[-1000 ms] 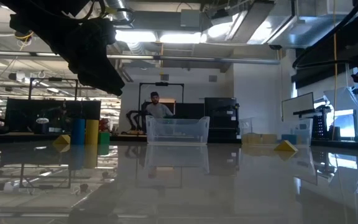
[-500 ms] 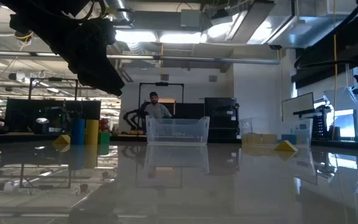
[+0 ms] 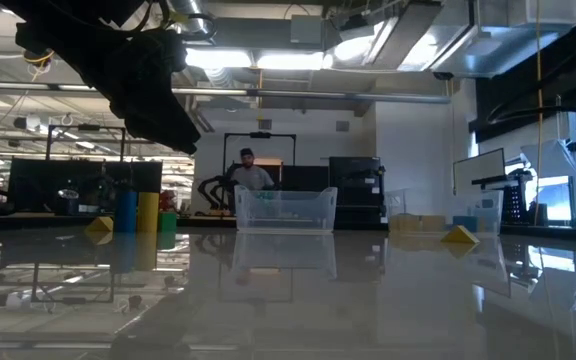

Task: Sort blocks by size
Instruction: Put the red square block into the top right transparent bin

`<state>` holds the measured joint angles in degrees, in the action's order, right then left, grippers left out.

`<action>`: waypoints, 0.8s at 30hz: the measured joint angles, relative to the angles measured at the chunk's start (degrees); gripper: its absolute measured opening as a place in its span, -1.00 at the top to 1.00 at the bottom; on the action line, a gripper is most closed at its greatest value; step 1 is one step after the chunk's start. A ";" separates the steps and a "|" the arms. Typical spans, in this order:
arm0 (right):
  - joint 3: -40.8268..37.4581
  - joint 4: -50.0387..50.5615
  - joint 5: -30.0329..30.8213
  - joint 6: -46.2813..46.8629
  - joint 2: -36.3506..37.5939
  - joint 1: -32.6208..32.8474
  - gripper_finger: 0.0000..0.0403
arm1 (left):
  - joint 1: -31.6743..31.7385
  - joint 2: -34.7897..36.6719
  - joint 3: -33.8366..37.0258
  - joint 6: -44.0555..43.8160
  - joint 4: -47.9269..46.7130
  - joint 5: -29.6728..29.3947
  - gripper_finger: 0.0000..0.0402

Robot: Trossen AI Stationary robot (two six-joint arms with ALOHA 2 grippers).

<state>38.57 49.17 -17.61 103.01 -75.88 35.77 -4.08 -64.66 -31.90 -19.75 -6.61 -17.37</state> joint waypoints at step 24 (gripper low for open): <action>0.11 -3.04 -1.37 -8.73 -6.01 -0.17 0.35 | 0.00 0.00 0.00 0.20 0.14 0.00 -0.19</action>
<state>38.67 46.13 -18.98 94.28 -81.89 35.59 -4.08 -64.66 -31.90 -19.55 -6.47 -17.37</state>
